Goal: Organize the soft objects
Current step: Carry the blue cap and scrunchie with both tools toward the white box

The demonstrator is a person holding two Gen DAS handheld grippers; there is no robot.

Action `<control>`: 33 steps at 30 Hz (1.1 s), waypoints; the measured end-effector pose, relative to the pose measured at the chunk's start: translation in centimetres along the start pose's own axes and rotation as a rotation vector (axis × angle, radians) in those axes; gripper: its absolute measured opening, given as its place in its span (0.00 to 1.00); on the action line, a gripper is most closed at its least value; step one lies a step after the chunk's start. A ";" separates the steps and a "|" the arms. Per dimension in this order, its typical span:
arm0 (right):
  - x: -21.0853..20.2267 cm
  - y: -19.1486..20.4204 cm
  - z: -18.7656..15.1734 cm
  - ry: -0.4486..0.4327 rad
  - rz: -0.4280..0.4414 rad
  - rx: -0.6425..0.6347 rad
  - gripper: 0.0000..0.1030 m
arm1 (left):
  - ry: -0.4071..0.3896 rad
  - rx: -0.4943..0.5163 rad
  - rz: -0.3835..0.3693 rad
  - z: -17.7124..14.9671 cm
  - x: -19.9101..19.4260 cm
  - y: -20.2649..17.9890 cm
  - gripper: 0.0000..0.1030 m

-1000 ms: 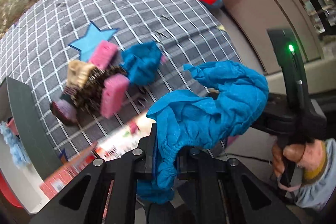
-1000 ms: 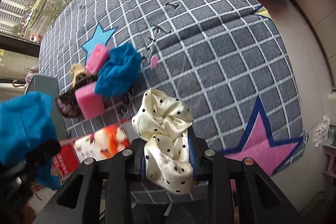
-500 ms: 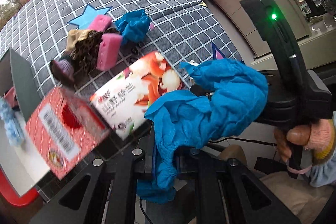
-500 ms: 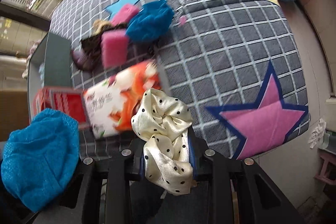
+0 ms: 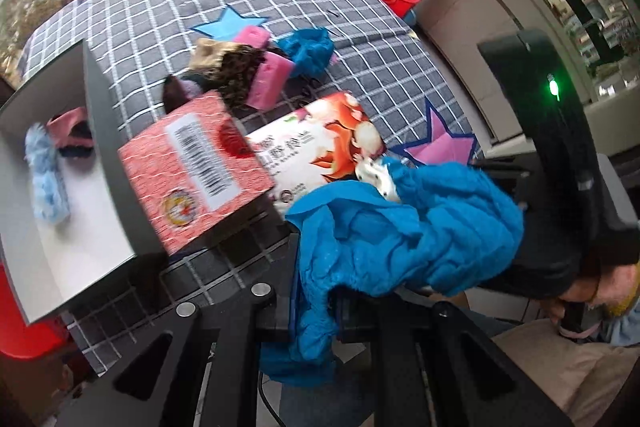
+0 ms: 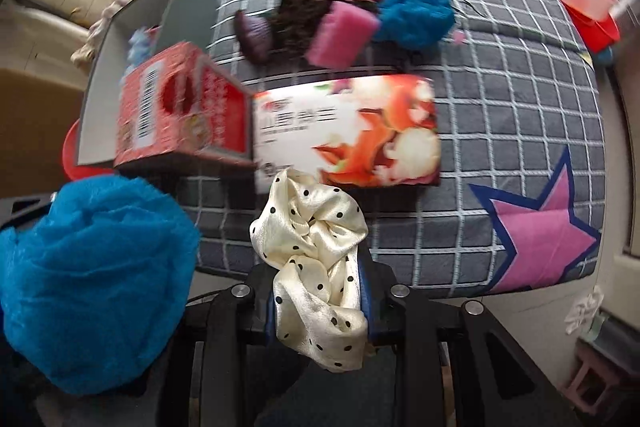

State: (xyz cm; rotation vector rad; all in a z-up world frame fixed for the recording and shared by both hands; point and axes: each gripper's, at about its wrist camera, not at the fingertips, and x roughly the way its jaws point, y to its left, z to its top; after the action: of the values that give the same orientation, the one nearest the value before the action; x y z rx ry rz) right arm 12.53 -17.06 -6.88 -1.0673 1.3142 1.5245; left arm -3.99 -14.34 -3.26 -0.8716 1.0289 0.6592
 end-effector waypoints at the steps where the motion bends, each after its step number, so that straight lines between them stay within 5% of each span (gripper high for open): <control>1: 0.0 0.4 0.0 0.001 0.000 -0.012 0.30 | -0.008 -0.009 0.000 -0.2 -0.3 0.3 0.13; 17: 1.1 10.7 -0.8 0.052 0.085 -0.359 0.30 | -0.119 -0.259 0.029 -3.6 -3.9 7.8 0.13; 33: -0.5 17.7 2.0 0.008 0.138 -0.494 0.30 | -0.248 -0.506 0.110 -6.3 -8.3 16.4 0.13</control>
State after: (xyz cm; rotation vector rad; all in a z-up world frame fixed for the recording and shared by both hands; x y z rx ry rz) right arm -4.36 -16.87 -1.21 -1.3035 1.0555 2.0142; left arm -23.19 -11.97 -2.11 -1.1394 0.6961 1.1212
